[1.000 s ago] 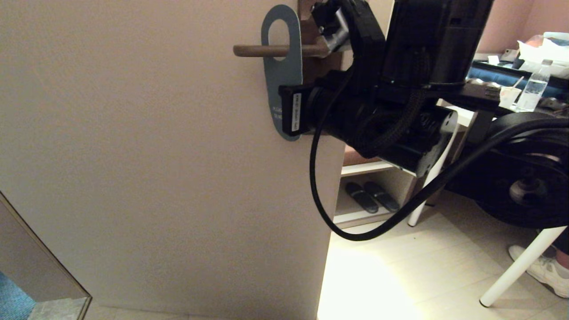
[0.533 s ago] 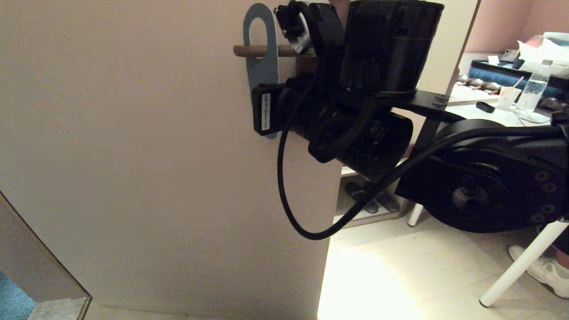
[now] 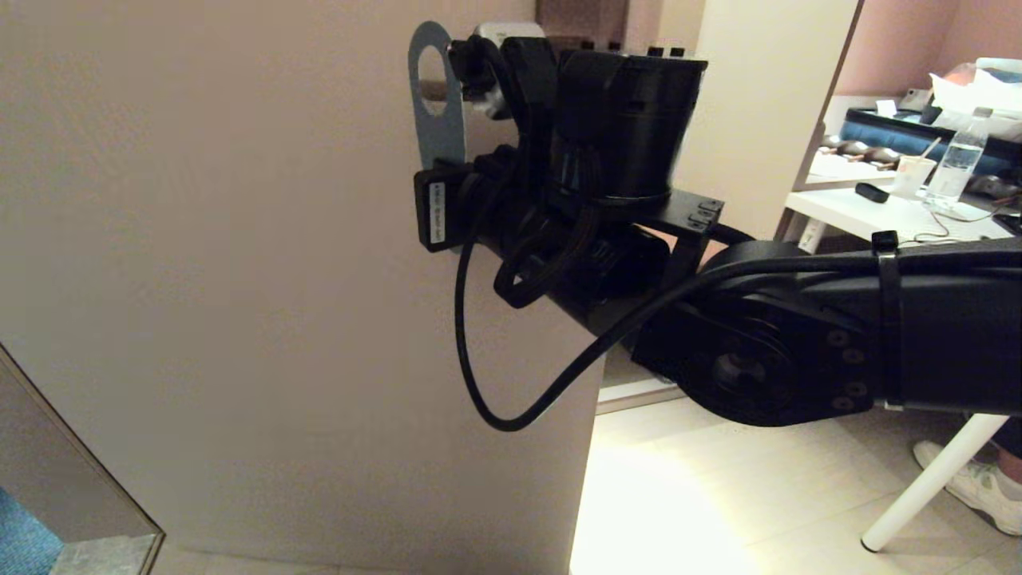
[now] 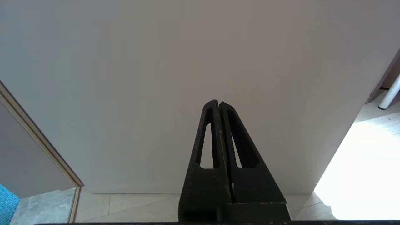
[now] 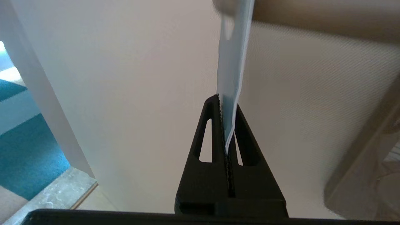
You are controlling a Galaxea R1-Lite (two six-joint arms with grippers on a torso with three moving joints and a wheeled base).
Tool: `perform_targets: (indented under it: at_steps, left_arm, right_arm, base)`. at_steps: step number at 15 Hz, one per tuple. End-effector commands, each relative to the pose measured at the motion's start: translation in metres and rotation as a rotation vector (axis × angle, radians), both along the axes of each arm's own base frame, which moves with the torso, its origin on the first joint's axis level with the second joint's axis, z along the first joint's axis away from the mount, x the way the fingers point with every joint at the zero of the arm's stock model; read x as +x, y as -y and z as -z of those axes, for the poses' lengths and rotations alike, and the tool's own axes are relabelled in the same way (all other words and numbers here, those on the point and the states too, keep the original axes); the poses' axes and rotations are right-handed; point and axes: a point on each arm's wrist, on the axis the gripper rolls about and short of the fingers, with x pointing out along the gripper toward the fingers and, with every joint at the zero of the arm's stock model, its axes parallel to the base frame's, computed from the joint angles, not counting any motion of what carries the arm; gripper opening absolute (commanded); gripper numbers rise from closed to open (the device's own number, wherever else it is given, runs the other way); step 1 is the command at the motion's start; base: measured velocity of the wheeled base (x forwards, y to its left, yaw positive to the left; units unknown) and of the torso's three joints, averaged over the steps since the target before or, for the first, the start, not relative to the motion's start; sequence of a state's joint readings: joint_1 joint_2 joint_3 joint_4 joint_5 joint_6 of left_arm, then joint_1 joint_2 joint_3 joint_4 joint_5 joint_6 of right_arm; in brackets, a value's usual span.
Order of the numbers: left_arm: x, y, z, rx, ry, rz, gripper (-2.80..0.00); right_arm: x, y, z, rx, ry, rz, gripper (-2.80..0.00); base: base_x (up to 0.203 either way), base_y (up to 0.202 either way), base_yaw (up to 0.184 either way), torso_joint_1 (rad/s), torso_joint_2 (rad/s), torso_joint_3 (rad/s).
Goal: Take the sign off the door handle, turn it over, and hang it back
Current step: Take down the sign, then hand it to the other hand
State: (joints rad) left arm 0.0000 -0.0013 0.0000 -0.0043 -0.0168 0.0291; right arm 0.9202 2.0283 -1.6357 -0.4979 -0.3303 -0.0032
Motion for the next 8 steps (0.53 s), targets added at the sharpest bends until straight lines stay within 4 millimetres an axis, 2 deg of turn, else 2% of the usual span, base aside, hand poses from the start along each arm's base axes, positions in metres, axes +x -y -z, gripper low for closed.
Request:
perform_targets:
  at_steps: [1,5,8]
  left_arm:
    - [0.0,0.0,0.0,0.0,-0.001,0.0,-2.8]
    - [0.0,0.0,0.0,0.0,-0.001,0.0,-2.8]
    - [0.0,0.0,0.0,0.0,-0.001,0.0,-2.8]
  right_arm:
    - [0.005,-0.005,0.008,-0.009,-0.008,0.009,-2.8]
    - [0.005,-0.011,0.01,0.0,0.005,0.002,-2.8]
    - [-0.006,-0.018,0.011,-0.009,0.005,-0.04,-2.8]
  base:
    - [0.0,0.0,0.0,0.0,0.0,0.0]
    - [0.0,0.0,0.0,0.0,0.0,0.0]
    - [0.0,0.0,0.0,0.0,0.0,0.0]
